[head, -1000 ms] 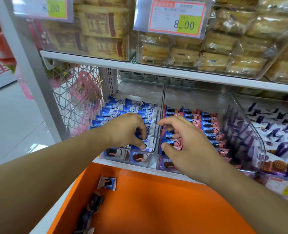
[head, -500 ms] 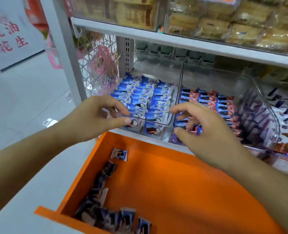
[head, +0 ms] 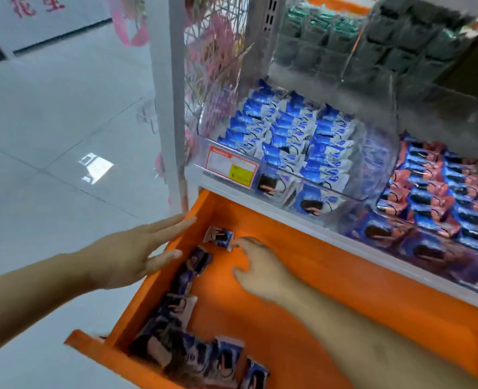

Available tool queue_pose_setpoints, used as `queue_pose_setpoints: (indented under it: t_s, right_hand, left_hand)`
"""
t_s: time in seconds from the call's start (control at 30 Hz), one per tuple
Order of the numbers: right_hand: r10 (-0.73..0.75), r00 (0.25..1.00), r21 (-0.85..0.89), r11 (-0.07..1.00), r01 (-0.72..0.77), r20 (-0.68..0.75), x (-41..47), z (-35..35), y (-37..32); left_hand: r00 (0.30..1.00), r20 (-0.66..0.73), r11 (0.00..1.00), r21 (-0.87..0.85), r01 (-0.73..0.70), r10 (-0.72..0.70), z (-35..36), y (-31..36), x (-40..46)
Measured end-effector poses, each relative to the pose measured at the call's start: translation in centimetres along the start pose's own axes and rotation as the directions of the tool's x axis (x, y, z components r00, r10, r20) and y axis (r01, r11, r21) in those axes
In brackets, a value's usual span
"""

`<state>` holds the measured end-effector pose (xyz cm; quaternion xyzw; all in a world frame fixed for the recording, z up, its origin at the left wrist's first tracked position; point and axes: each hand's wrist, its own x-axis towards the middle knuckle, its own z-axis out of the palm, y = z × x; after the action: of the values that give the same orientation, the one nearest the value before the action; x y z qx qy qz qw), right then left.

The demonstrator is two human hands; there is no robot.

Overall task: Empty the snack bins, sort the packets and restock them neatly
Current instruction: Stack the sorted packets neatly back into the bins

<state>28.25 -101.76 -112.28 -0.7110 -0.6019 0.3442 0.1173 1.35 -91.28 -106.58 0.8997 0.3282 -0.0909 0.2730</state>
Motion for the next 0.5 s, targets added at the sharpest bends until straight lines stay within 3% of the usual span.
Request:
queue_pose_setpoints:
  t_s: [0.13,0.27,0.5]
  right_hand:
    - [-0.003,0.997,0.005,1.000,0.003,-0.076,8.3,4.9,2.0]
    - [0.021,0.994,-0.141,0.989,-0.036,-0.105,13.3,8.7,5.2]
    - [0.165,0.971,0.011,0.986,-0.166,-0.172,7.2,7.6,5.8]
  left_hand:
    - [0.999,-0.042,0.997,-0.076,0.006,-0.010,1.1,-0.7,0.2]
    - [0.999,-0.032,0.994,-0.108,-0.002,-0.002,1.5,-1.2,0.4]
    - [1.000,-0.015,0.996,-0.088,0.014,-0.015,0.8,-0.5,0.3]
